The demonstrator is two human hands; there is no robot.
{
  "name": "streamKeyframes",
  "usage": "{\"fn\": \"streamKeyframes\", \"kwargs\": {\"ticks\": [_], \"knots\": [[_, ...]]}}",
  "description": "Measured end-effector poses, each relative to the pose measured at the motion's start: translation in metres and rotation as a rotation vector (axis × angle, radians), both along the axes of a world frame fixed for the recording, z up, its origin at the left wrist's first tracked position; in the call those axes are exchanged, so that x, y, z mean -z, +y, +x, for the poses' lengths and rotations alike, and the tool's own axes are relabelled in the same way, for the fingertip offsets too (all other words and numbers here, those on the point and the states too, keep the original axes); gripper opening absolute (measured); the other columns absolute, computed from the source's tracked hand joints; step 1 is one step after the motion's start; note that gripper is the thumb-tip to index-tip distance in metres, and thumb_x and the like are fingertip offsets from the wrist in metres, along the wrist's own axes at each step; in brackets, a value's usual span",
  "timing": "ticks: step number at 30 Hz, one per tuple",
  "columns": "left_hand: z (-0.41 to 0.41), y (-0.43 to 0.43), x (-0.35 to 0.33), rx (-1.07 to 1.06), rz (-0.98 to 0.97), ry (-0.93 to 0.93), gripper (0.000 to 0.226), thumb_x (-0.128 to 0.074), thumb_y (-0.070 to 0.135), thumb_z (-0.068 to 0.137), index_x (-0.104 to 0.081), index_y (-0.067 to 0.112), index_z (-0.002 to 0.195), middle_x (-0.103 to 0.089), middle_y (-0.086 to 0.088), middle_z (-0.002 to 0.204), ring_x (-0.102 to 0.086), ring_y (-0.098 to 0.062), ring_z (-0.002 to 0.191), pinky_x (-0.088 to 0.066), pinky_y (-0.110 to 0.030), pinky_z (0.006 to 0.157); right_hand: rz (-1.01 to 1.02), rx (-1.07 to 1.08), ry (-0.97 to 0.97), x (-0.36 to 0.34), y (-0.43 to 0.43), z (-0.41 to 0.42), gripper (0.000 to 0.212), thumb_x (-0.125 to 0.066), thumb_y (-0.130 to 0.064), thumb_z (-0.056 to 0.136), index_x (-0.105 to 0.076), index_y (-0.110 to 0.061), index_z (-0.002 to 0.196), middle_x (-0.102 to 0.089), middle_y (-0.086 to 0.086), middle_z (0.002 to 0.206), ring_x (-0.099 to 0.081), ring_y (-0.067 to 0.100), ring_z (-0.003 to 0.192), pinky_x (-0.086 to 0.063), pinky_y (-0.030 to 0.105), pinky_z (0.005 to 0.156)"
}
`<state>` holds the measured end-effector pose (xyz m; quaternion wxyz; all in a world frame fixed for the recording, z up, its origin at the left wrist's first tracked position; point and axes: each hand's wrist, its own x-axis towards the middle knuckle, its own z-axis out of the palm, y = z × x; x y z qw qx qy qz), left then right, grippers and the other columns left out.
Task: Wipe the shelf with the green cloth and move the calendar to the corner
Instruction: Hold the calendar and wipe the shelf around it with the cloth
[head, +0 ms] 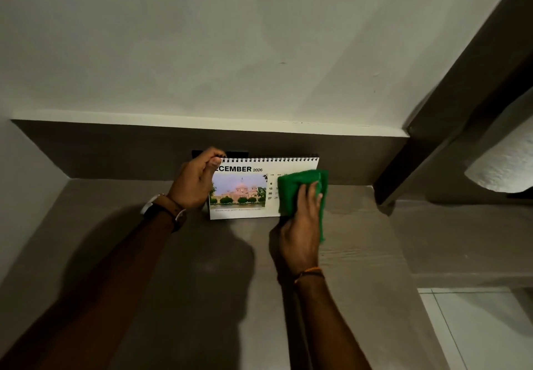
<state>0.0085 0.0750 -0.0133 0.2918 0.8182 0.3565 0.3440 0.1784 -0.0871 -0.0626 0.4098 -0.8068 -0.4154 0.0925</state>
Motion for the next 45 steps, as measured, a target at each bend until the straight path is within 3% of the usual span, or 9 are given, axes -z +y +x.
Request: {"fn": "streamKeyframes", "kwargs": {"ticks": [4, 10, 15, 20, 26, 29, 34, 41, 45], "knots": [[0.002, -0.004, 0.004, -0.029, -0.031, -0.005, 0.026, -0.036, 0.021, 0.106, -0.059, 0.009, 0.113, -0.051, 0.011, 0.068, -0.049, 0.0, 0.056, -0.034, -0.011, 0.054, -0.039, -0.121, -0.007, -0.015, 0.023, -0.019, 0.093, -0.052, 0.013, 0.085, -0.009, -0.014, 0.162, 0.009, 0.003, 0.17, 0.011, 0.029, 0.156, -0.013, 0.042, 0.126], [0.0, -0.005, 0.005, -0.034, 0.019, -0.008, 0.026, -0.037, 0.021, 0.106, -0.059, 0.008, 0.112, -0.05, 0.005, 0.067, -0.048, -0.003, 0.056, -0.039, -0.022, 0.058, -0.103, -0.53, -0.294, 0.003, 0.015, -0.05, 0.063, -0.021, -0.013, 0.098, -0.022, -0.011, 0.161, -0.003, 0.004, 0.169, 0.007, 0.038, 0.151, -0.036, 0.058, 0.112], [-0.001, -0.005, 0.003, 0.006, -0.002, 0.003, 0.029, -0.035, 0.025, 0.106, -0.058, 0.008, 0.112, -0.064, -0.016, 0.086, -0.061, -0.035, 0.075, -0.048, -0.04, 0.068, -0.09, -0.305, -0.285, 0.006, -0.001, -0.025, 0.079, -0.053, -0.002, 0.094, -0.016, -0.019, 0.162, 0.008, -0.008, 0.168, 0.007, 0.031, 0.155, -0.016, 0.04, 0.124], [-0.003, -0.009, 0.003, 0.008, 0.014, 0.01, 0.024, -0.037, 0.023, 0.107, -0.058, 0.013, 0.112, -0.058, 0.005, 0.076, -0.052, -0.009, 0.063, -0.041, -0.025, 0.06, -0.035, -0.092, -0.07, -0.021, 0.005, -0.011, 0.091, -0.054, 0.016, 0.08, -0.022, -0.011, 0.161, -0.006, 0.004, 0.171, 0.003, 0.032, 0.156, -0.003, 0.033, 0.121], [-0.002, -0.012, -0.001, -0.01, 0.033, 0.025, 0.024, -0.04, 0.02, 0.106, -0.059, 0.008, 0.113, -0.058, 0.001, 0.083, -0.049, -0.001, 0.068, -0.037, -0.008, 0.066, -0.153, -0.658, -0.386, 0.001, 0.009, -0.045, 0.064, -0.043, -0.012, 0.105, -0.016, -0.017, 0.162, 0.002, 0.001, 0.17, 0.003, 0.039, 0.155, -0.01, 0.054, 0.126], [-0.005, -0.013, -0.003, 0.008, 0.042, 0.039, 0.023, -0.04, 0.019, 0.106, -0.06, 0.009, 0.113, -0.055, 0.013, 0.081, -0.054, 0.009, 0.072, -0.037, -0.006, 0.065, -0.179, -0.497, -0.427, 0.015, -0.007, -0.027, 0.076, -0.054, -0.009, 0.097, -0.016, -0.015, 0.162, 0.01, -0.002, 0.167, 0.005, 0.037, 0.155, -0.016, 0.057, 0.123], [-0.005, -0.016, -0.001, 0.006, 0.013, 0.044, 0.026, -0.038, 0.024, 0.106, -0.059, 0.01, 0.114, -0.056, 0.012, 0.079, -0.051, 0.002, 0.066, -0.038, -0.013, 0.059, -0.069, -0.035, -0.089, -0.01, -0.002, 0.003, 0.095, -0.054, 0.015, 0.079, -0.014, -0.009, 0.161, 0.004, 0.005, 0.171, 0.007, 0.035, 0.155, -0.006, 0.043, 0.126], [-0.006, -0.009, 0.005, -0.041, 0.045, 0.026, 0.028, -0.039, 0.024, 0.106, -0.06, 0.008, 0.115, -0.06, 0.001, 0.081, -0.054, -0.013, 0.07, -0.04, -0.022, 0.062, -0.155, -0.619, -0.376, 0.001, 0.02, -0.042, 0.072, -0.046, -0.001, 0.099, -0.013, -0.012, 0.162, 0.009, 0.001, 0.168, 0.011, 0.042, 0.152, -0.014, 0.058, 0.123], [-0.005, -0.005, 0.003, -0.009, 0.046, 0.049, 0.029, -0.039, 0.023, 0.106, -0.06, 0.007, 0.118, -0.063, -0.002, 0.087, -0.058, -0.012, 0.079, -0.042, -0.026, 0.068, -0.318, -0.689, -0.482, 0.018, -0.005, -0.024, 0.063, -0.037, -0.017, 0.106, -0.011, -0.023, 0.163, 0.006, -0.009, 0.17, 0.006, 0.031, 0.156, -0.014, 0.058, 0.124]]}}
